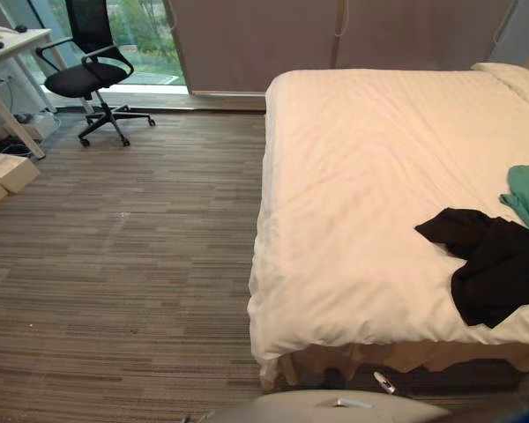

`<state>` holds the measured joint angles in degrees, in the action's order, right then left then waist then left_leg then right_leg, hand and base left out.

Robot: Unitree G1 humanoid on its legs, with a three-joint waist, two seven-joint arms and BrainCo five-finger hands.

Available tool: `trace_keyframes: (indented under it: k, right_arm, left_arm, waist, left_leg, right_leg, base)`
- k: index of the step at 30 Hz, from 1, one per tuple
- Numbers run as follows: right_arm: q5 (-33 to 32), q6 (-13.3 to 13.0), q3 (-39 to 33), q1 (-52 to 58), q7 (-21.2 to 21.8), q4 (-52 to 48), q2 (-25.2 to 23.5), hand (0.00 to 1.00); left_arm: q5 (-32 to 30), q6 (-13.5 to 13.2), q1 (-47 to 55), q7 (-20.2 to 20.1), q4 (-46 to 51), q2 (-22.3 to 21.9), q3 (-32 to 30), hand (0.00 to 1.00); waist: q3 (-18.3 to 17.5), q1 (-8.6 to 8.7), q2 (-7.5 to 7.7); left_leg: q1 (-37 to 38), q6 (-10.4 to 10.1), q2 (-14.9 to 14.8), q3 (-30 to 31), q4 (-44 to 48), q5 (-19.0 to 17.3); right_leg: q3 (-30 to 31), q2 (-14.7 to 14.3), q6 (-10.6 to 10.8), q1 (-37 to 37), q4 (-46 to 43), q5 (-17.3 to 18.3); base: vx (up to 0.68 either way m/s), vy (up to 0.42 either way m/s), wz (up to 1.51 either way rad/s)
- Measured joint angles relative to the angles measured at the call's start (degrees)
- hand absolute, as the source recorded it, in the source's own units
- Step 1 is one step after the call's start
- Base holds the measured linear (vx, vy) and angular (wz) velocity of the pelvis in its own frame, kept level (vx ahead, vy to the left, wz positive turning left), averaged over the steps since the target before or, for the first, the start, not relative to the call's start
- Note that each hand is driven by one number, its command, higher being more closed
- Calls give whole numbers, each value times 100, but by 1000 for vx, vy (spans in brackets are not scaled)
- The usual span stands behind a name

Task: Tidy the bed and pick cloth on bed and put in laundry

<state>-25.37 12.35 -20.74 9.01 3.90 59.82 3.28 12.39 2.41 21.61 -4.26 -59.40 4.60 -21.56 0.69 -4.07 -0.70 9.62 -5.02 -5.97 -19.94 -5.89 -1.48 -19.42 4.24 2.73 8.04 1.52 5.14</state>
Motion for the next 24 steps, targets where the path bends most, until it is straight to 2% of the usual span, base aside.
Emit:
trace_keyframes:
  k: [2,4,6,7,9,10,11,12,14,16,18,19,21,22,23,24]
  right_arm:
    - [102,-35,-120,25,58,75,20,0]
    - [147,-34,-131,25,101,96,69,0]
    - [132,-30,-148,45,209,191,230,0]
    - [119,-29,-192,57,222,200,275,0]
    - [-79,-29,-405,114,257,200,441,0]
    - [-145,-28,-473,122,257,199,474,0]
    - [-291,-30,-600,139,245,196,518,0]
    - [-412,-30,-665,144,199,188,549,0]
    - [-653,-29,-807,148,43,176,563,0]
    - [-881,-28,-900,188,-202,144,555,0]
    - [-1066,-55,-1082,207,-539,49,495,0]
    - [-1181,-187,-1224,187,-847,-50,430,0]
    - [-1211,-459,-1301,96,-1150,-205,428,0]
    - [-1209,-547,-1383,73,-1240,-286,433,100]
    - [-1173,-875,-1589,-16,-1485,-537,474,100]
    - [-1144,-971,-1703,-69,-1560,-656,510,100]
  left_arm:
    - [-128,111,0,226,-50,46,-460,0]
    - [-229,109,-95,338,-44,190,-925,0]
    - [-220,13,-307,468,-24,629,-1533,0]
    - [-208,-80,-367,482,-16,777,-1658,0]
    - [-33,-555,-553,580,277,1248,-2036,0]
    - [22,-704,-601,593,376,1330,-2109,0]
    - [54,-987,-702,592,533,1455,-2174,0]
    - [36,-1271,-755,588,693,1480,-2152,0]
    - [36,-1657,-852,584,816,1349,-2038,0]
    - [38,-1870,-915,537,912,1122,-1599,0]
    - [46,-1924,-965,538,913,842,-1142,0]
    - [67,-1922,-966,548,913,560,-828,0]
    - [181,-1907,-964,573,910,242,-457,0]
    - [239,-1890,-960,591,900,150,-329,0]
    - [435,-1776,-965,611,841,-37,-89,0]
    - [462,-1745,-985,627,837,-95,-2,0]
  waist:
    - [0,7,-5]
    - [0,12,-28]
    - [-5,18,-82]
    - [-6,20,-96]
    - [-3,35,-135]
    - [-5,38,-142]
    - [-6,50,-151]
    - [-7,74,-155]
    - [-7,140,-157]
    - [-3,149,-164]
    - [-9,152,-147]
    - [-18,147,-135]
    - [-2,145,-88]
    - [-8,154,-90]
    - [0,183,-78]
    - [5,190,-70]
  left_leg:
    - [39,-14,2,-15,0,-34]
    - [39,-18,-4,-36,0,-44]
    - [39,-18,-16,-84,0,-53]
    - [39,-16,-23,-94,0,-57]
    - [34,-10,-41,-117,-1,-63]
    - [32,-8,-39,-124,-1,-64]
    - [28,-7,-32,-132,-1,-65]
    - [27,0,-21,-137,-2,-69]
    - [28,23,-2,-150,-2,-86]
    - [37,32,13,-184,-2,-112]
    - [49,25,14,-243,-1,-135]
    - [71,4,0,-346,-1,-166]
    - [141,-23,-13,-476,1,-207]
    - [143,-25,-14,-494,3,-220]
    - [140,-29,-13,-521,13,-235]
    - [141,-34,-14,-556,27,-239]
  right_leg:
    - [2,4,0,56,13,2]
    - [3,2,-1,58,18,4]
    - [0,2,-5,60,17,11]
    - [0,4,-5,60,15,14]
    - [-3,15,-3,58,1,17]
    - [-3,19,-2,59,-5,18]
    - [-3,29,-1,58,-13,19]
    - [-3,43,2,54,-22,21]
    - [-1,67,14,46,-33,27]
    - [6,82,24,39,-37,30]
    - [80,83,28,26,-37,31]
    - [148,65,28,-14,-41,31]
    - [278,41,28,-21,-46,33]
    - [310,35,29,-39,-46,34]
    - [348,35,34,-65,-48,37]
    - [371,35,34,-73,-49,38]
  base:
    - [33,10,-5]
    - [0,0,0]
    - [0,0,0]
    - [0,0,0]
    - [0,0,0]
    - [16,13,-4]
    - [0,0,0]
    - [0,0,0]
    - [0,0,0]
    - [15,31,-6]
    - [29,23,-18]
    - [34,6,-29]
    - [42,5,-36]
    - [59,9,-31]
    - [49,10,-16]
    - [55,13,-15]
